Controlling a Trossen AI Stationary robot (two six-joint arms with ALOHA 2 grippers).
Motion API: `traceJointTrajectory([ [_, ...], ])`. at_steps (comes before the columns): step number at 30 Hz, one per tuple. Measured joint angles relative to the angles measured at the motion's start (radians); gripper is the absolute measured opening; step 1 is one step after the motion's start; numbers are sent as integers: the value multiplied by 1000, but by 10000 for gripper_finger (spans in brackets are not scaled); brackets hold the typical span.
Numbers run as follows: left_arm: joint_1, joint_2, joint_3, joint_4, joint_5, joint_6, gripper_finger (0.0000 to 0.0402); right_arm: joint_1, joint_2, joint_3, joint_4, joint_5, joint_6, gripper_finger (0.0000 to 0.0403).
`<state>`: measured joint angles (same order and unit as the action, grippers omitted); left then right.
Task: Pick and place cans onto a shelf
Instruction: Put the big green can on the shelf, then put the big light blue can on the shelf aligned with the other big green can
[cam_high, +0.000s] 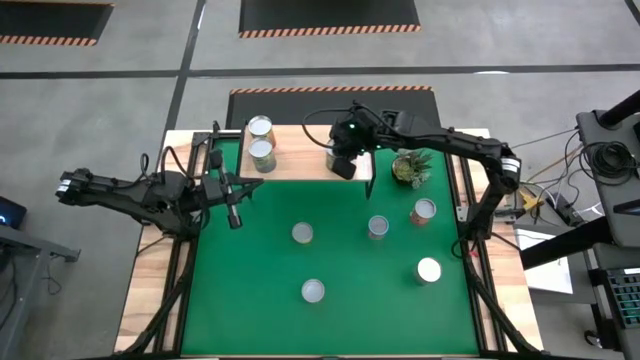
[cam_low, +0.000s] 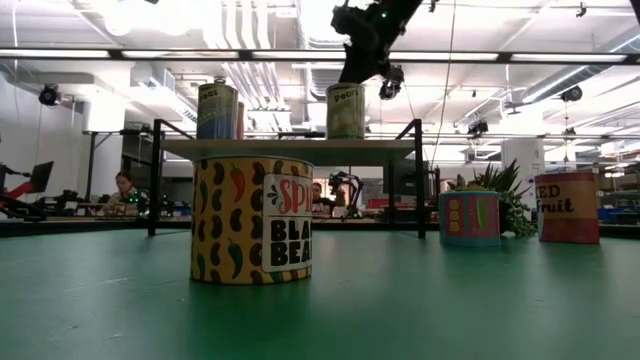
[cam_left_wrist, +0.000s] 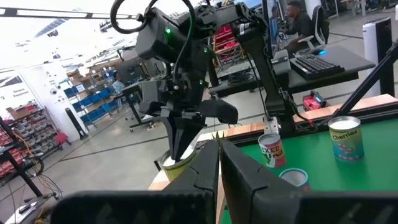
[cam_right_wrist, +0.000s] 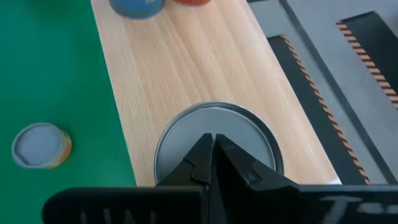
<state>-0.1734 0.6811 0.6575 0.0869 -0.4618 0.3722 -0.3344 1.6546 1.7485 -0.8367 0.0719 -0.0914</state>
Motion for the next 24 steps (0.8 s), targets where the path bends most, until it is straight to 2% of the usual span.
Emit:
traceJointTrajectory([
  [10, 0, 1, 0, 1, 0, -7, 0, 3, -39, -3, -62, -21, -14, 9],
  [24, 0, 2, 0, 2, 0, -7, 0, 35, -75, -1, 8, -19, -15, 9],
])
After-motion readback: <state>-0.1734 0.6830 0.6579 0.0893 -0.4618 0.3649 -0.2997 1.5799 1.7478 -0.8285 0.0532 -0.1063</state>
